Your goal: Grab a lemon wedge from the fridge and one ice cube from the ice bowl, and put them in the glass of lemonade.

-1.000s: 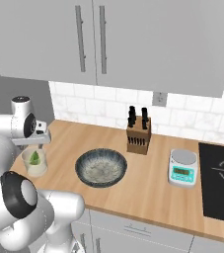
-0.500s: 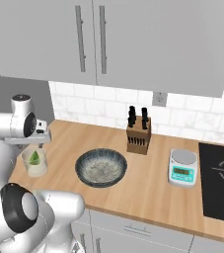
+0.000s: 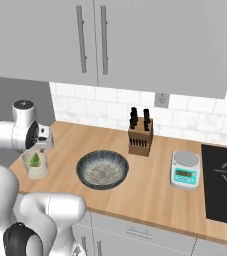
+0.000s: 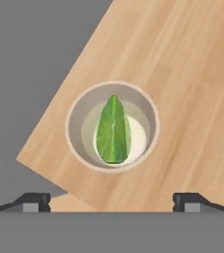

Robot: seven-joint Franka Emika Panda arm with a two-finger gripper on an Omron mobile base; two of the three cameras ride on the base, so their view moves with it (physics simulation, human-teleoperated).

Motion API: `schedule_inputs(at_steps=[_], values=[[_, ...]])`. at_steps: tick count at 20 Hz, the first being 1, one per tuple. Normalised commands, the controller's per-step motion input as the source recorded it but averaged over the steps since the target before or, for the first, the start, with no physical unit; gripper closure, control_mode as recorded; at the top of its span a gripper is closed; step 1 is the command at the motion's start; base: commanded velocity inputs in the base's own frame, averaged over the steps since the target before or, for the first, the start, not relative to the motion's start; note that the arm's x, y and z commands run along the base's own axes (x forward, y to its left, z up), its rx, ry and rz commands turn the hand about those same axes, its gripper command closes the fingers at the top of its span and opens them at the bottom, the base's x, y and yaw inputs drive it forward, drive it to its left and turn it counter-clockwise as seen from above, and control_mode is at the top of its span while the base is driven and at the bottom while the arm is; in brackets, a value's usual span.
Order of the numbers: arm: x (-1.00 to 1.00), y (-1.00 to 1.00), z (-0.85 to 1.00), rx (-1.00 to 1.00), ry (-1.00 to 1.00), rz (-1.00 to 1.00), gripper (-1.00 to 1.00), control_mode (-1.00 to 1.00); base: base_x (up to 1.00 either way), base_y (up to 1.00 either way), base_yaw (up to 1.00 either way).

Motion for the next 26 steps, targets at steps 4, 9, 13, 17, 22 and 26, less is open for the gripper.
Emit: schedule_inputs(at_steps=[4, 9, 13, 17, 22, 26], values=[[0.15, -0.89, -0.08, 0.03, 0.04, 0.00, -1.00, -1.00, 0.00, 0.00, 0.00], [0.33, -1.00, -0.07, 0.01, 0.20, 0.00, -1.00, -1.00, 0.00, 0.00, 0.00], [0.44, -1.00, 0.00, 0.00, 0.34, 0.00, -1.00, -1.00, 0.00, 0.00, 0.00], [0.58, -0.99, -0.15, 0.00, 0.42, -0.01, -1.00, -1.00, 0.00, 0.00, 0.00], [0.30, -0.72, -0.28, 0.00, 0.15, 0.00, -1.00, -1.00, 0.00, 0.00, 0.00], [0.05, 0.00, -0.12, 0.00, -0.01, 0.00, -1.00, -1.00, 0.00, 0.00, 0.00]])
